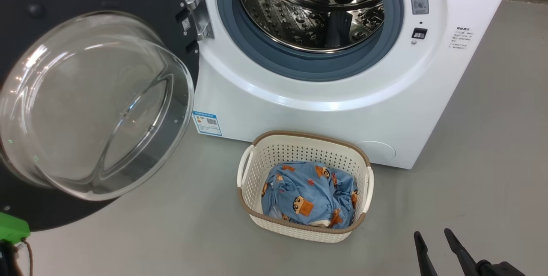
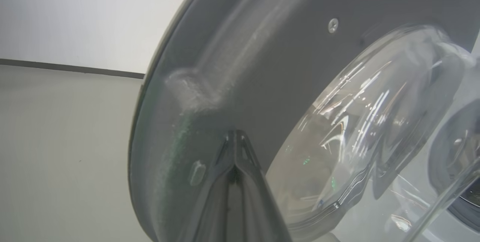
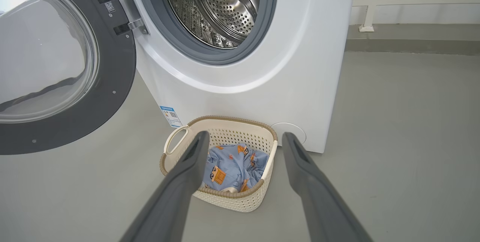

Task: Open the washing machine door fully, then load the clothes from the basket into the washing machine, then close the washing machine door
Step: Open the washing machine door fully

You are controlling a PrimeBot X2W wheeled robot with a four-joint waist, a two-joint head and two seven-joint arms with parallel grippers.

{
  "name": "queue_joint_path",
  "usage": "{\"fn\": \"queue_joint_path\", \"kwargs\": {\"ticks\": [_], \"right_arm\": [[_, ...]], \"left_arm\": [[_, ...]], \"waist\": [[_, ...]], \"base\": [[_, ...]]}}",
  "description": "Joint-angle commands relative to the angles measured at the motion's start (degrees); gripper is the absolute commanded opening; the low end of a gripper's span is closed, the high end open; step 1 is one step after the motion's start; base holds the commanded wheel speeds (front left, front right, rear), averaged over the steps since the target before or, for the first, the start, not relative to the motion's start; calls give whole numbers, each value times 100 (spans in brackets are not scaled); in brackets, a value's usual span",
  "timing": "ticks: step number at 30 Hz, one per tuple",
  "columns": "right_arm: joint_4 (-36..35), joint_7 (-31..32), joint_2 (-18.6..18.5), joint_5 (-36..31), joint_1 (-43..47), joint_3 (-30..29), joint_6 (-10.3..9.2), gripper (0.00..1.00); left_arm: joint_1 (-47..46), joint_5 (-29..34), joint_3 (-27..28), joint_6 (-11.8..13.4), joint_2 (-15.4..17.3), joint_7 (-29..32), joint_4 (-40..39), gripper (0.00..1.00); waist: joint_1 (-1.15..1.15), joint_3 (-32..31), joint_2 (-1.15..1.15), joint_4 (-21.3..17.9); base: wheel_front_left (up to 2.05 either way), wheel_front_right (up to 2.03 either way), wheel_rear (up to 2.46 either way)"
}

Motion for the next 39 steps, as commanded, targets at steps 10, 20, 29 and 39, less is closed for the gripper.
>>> {"fn": "queue_joint_path", "kwargs": {"ticks": [10, 20, 29, 39], "right_arm": [[-162, -69, -71, 36, -106, 142, 35, 100], [-178, -69, -71, 13, -160, 188, 35, 100], [-271, -69, -71, -47, -274, 335, 35, 100], [-446, -69, -71, -66, -306, 564, 35, 100]], "left_arm": [[-20, 258, 500, -172, -306, -37, -798, 44], [652, 363, 225, -420, -826, -37, -2066, 100], [1717, 219, -904, -542, -928, -37, -3197, 100], [2683, 139, -1294, -552, -920, -37, -3305, 100]], "waist": [[0, -36, 0, 113], [0, 2, 0, 85], [0, 34, 0, -179], [0, 71, 0, -703]], "base": [[0, 0, 0], [0, 0, 0], [0, 0, 0], [0, 0, 0]]}}
